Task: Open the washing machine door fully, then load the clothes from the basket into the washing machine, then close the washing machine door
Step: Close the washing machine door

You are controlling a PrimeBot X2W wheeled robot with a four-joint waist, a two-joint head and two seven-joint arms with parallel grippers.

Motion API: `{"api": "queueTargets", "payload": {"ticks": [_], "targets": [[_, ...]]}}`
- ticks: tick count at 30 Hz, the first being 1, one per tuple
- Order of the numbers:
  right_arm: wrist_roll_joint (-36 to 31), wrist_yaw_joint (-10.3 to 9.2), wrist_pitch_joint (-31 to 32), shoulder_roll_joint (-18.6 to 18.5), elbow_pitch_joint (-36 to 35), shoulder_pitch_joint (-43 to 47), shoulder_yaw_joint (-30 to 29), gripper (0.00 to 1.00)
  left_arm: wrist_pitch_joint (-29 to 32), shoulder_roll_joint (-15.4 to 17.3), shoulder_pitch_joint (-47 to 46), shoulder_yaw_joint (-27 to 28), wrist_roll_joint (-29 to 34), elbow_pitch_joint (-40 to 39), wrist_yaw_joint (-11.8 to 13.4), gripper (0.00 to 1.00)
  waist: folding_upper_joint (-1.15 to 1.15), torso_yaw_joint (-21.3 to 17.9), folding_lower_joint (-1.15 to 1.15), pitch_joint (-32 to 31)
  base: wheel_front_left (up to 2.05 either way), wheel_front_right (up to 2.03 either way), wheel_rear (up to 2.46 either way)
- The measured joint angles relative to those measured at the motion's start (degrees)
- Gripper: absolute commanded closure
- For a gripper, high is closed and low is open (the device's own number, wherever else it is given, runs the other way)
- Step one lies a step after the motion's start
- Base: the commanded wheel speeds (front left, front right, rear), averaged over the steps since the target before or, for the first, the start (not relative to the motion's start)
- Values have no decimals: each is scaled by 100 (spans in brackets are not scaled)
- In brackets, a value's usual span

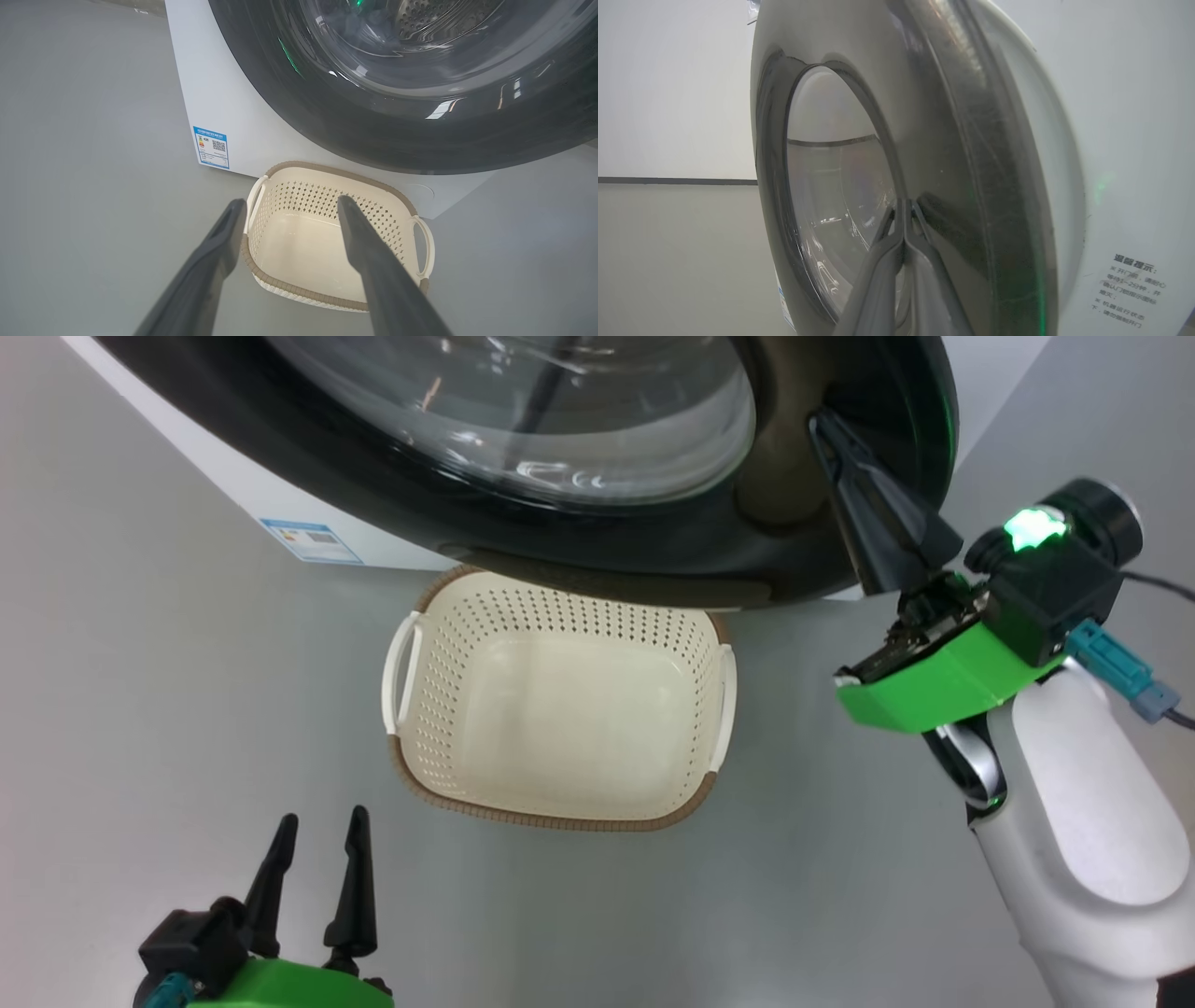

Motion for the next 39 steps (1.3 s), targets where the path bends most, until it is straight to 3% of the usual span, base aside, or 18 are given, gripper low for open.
{"api": "queueTargets", "payload": {"ticks": [12,22,29,39], "targets": [[-51,0,0,-208,35,-669,246,100,-1,-5,-101,-2,13,-48,-26,0,0,-96,0,281,0,0,0],[-88,0,-1,-606,291,-1549,409,100,-1,-10,-197,-70,-42,-94,-51,0,0,-10,0,549,0,0,0],[-189,74,-58,-836,764,-2022,447,100,-1,-10,-205,-118,-59,-73,-51,0,0,67,0,537,0,0,0],[-261,75,-57,-860,1137,-2167,550,100,-1,-11,-206,-111,-152,14,-52,0,0,63,0,350,0,0,0]]}}
